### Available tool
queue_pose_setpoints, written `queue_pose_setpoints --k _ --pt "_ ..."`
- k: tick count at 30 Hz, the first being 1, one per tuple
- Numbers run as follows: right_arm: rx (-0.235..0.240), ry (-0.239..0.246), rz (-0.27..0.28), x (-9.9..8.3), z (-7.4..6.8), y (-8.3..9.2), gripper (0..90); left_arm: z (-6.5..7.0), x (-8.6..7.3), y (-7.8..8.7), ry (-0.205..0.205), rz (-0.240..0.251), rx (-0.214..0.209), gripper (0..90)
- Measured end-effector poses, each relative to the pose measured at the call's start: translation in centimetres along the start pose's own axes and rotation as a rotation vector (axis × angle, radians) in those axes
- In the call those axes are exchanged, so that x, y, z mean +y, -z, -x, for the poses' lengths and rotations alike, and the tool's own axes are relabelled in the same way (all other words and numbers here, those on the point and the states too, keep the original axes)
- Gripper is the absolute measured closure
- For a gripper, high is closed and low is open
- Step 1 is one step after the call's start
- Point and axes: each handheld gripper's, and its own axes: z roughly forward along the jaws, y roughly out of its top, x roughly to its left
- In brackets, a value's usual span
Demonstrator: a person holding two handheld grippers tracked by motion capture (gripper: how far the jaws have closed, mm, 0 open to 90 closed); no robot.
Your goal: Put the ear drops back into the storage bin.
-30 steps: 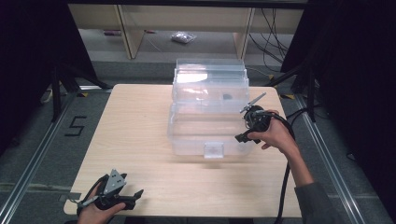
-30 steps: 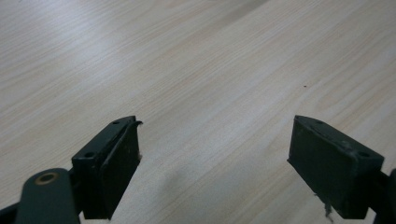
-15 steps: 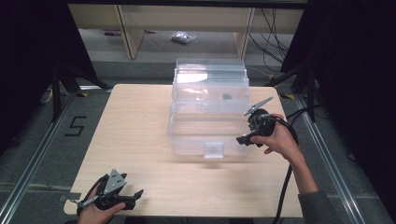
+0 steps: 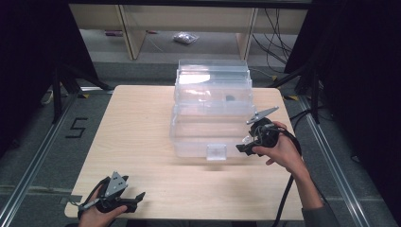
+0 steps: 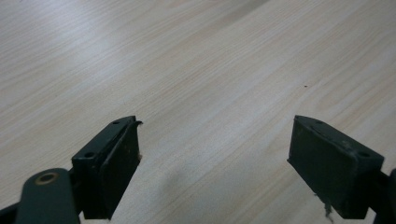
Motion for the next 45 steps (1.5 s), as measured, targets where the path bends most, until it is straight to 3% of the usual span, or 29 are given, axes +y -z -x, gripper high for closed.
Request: queue_pose_setpoints --k 1,5,6,8,9,12,13,17,18,20,24,33,34,39,40,45 --pt "0.002 0.013 -0.004 -0.1 0.0 0.0 22.7 -0.2 0.0 0.2 -0.028 -0.022 -0.008 15.8" --pt "-0.001 0.006 0.014 -0.5 -0.6 -0.1 22.2 -0.3 0.0 0.1 -0.037 -0.031 -0.01 15.8" --pt "-0.005 0.0 0.023 -0.6 -0.8 -0.1 22.0 -0.1 0.0 -0.1 -0.001 -0.005 -0.005 15.9" --pt "0.007 0.049 0.037 -0.8 -0.9 -0.2 21.7 -0.1 0.0 0.0 -0.002 -0.005 -0.003 15.9" --pt "0.013 0.02 0.039 -0.9 -1.3 -0.2 21.6 -0.1 0.0 0.0 -0.003 -0.006 -0.004 15.9" --pt "0.013 0.048 0.055 -1.2 -1.6 -0.4 21.4 -0.1 0.0 0.0 -0.003 -0.005 0.0 15.9" --pt "0.02 0.005 0.028 -1.2 -2.0 -0.2 21.4 -0.1 0.0 0.0 -0.003 -0.005 -0.003 15.9" --pt "0.021 0.06 0.079 -1.4 -2.3 -0.5 21.0 -0.1 0.0 0.0 0.004 0.0 -0.004 15.9" --pt "0.03 0.059 0.059 -1.4 -2.5 -0.3 21.0 0.0 0.0 0.0 0.005 0.002 -0.005 15.9" --pt "0.017 0.079 0.086 -1.4 -2.6 -0.4 21.0 0.0 0.0 0.0 0.005 0.001 -0.006 15.9" --pt "0.032 0.096 0.084 -1.7 -3.0 -0.6 21.0 -0.1 0.0 0.0 -0.003 -0.006 -0.005 15.8" --pt "0.04 0.087 0.112 -2.3 -3.9 -1.1 21.0 0.0 0.0 0.0 0.007 0.003 -0.006 15.9" --pt "0.036 0.101 0.107 -2.3 -3.9 -1.0 21.0 -0.2 0.0 0.2 -0.033 -0.027 -0.012 15.9" --pt "0.041 0.066 0.11 -2.6 -4.5 -1.5 21.0 -0.3 0.0 0.3 -0.036 -0.028 -0.012 15.9" --pt "0.046 0.094 0.107 -2.6 -4.3 -1.6 21.0 -0.3 0.0 0.3 -0.037 -0.028 -0.012 15.9" --pt "0.043 0.09 0.133 -2.9 -4.6 -1.9 21.0 -0.3 0.0 0.3 -0.036 -0.028 -0.011 15.9"
